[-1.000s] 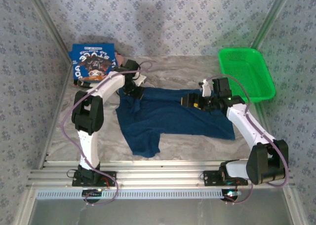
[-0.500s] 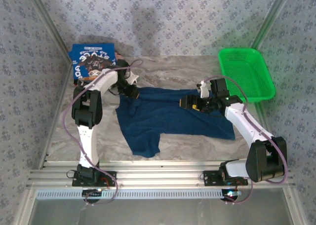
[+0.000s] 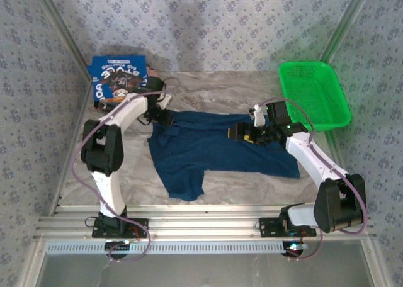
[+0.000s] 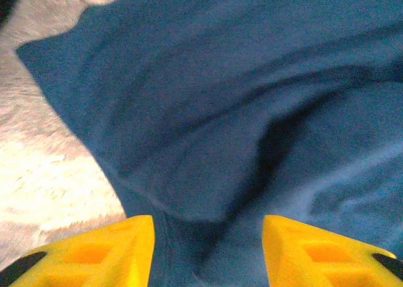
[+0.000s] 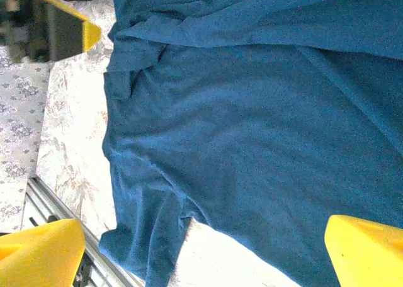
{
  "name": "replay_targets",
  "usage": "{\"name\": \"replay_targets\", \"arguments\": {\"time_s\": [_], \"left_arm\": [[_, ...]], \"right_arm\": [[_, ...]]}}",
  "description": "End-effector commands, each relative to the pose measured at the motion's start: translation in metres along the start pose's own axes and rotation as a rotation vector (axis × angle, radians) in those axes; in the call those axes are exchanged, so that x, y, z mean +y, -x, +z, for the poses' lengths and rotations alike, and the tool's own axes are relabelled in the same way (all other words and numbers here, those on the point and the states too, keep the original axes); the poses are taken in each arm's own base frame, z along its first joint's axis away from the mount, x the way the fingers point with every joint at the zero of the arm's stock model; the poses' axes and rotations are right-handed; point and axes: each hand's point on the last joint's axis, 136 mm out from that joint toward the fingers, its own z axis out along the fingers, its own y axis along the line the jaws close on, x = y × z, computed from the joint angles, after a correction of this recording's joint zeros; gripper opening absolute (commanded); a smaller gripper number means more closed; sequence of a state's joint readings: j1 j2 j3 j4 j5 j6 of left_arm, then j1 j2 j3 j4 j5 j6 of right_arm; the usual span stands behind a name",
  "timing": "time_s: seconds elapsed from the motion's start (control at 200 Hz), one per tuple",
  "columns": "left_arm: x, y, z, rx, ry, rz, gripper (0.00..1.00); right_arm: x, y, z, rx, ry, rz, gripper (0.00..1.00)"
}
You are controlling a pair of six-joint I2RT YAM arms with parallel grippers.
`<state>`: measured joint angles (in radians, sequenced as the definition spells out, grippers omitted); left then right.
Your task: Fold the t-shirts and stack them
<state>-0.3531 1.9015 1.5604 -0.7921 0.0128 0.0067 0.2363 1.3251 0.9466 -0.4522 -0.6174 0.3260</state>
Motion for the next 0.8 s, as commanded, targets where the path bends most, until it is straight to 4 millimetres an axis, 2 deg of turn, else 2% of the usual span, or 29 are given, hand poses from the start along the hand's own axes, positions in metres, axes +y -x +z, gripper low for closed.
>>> {"name": "replay_targets", "arguments": {"time_s": [0.0, 0.12, 0.24, 0.275, 0.36, 0.455, 0.61, 0.8], "left_arm": [[-0.017, 0.004, -0.038, -0.09, 0.053, 0.014, 0.54], [-0.046, -0.017, -0.036, -0.007, -0.065, -0.16, 0.53], [-0.066, -0.032, -0.028, -0.012, -0.215, -0.479, 0.53], [-0.069, -0.03, -0.026, -0.044, -0.265, -0.583, 0.53], [-0.062, -0.034, -0.017, -0.097, -0.317, -0.805, 0.53], [-0.051, -0.036, -0.01, -0.16, -0.324, -0.937, 0.53], [-0.036, -0.032, 0.004, -0.218, -0.297, -1.024, 0.52], [-0.041, -0.012, 0.021, -0.263, -0.382, -1.096, 0.52]], "right_arm": [[0.001, -0.005, -0.003, 0.005, -0.005, 0.005, 1.0], [0.002, -0.003, -0.004, -0.001, -0.002, 0.003, 1.0], [0.005, -0.002, -0.004, -0.003, 0.01, 0.001, 1.0], [0.005, -0.001, -0.005, -0.003, 0.012, 0.0, 1.0], [0.006, 0.0, -0.005, -0.005, 0.014, -0.005, 1.0], [0.007, 0.0, -0.005, -0.005, 0.023, -0.009, 1.0], [0.005, -0.004, -0.003, 0.005, 0.023, -0.007, 1.0], [0.005, -0.006, -0.005, 0.009, 0.024, -0.007, 1.0]]}}
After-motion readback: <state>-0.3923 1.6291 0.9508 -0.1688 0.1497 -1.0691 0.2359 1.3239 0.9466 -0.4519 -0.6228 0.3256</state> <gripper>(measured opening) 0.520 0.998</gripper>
